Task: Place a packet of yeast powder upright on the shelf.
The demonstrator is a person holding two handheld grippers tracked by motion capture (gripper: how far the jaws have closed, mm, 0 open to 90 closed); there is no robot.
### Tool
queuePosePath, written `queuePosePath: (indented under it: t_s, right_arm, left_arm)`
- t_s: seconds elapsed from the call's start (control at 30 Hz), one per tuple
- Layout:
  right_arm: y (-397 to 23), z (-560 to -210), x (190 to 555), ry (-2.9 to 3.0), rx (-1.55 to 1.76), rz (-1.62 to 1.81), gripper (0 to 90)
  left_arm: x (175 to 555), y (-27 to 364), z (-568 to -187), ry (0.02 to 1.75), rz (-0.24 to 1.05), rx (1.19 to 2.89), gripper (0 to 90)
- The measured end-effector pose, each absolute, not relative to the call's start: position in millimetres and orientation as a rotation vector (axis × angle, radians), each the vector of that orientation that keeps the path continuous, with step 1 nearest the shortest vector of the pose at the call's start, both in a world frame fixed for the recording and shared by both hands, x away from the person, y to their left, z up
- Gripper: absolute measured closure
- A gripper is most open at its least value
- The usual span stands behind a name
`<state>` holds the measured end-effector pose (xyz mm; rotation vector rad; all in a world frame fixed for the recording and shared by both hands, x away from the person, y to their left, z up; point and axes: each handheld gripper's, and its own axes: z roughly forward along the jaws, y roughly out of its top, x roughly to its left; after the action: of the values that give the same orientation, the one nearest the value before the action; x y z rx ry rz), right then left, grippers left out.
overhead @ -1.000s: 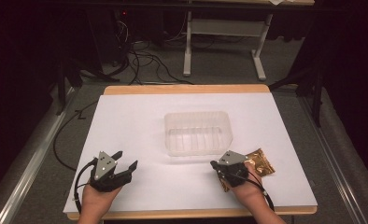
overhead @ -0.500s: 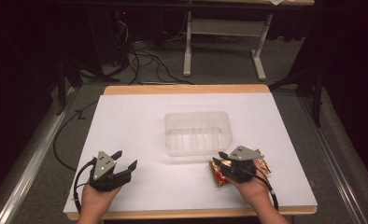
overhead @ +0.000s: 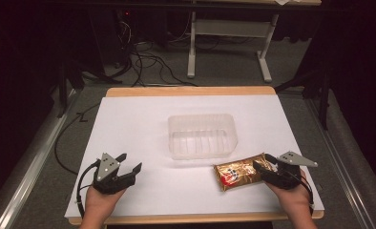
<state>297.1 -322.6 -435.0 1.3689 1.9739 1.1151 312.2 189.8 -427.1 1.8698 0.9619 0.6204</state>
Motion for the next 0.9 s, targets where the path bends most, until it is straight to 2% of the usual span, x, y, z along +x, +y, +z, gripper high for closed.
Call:
queuePosePath:
  t_s: [0.17, 0.37, 0.5, 0.77, 0.9]
  right_arm:
    - [-333, -439, 295, 1.938, 1.405, 1.072, 34.5]
    - [-342, -453, 295, 1.979, 1.537, 1.058, 21.2]
    - [-348, -459, 299, 1.968, 1.651, 1.097, 17.4]
    - [-362, -469, 303, 1.952, 1.818, 1.224, 17.0]
    - [-364, -473, 305, 1.959, 1.863, 1.261, 22.8]
  left_arm:
    - [312, 191, -427, 0.965, 0.625, 1.868, 35.5]
    - [312, 190, -427, 0.964, 0.621, 1.874, 35.5]
    - [312, 188, -428, 0.956, 0.624, 1.88, 35.5]
    - [311, 187, -428, 0.95, 0.626, 1.889, 35.5]
    - [311, 186, -428, 0.949, 0.63, 1.889, 35.5]
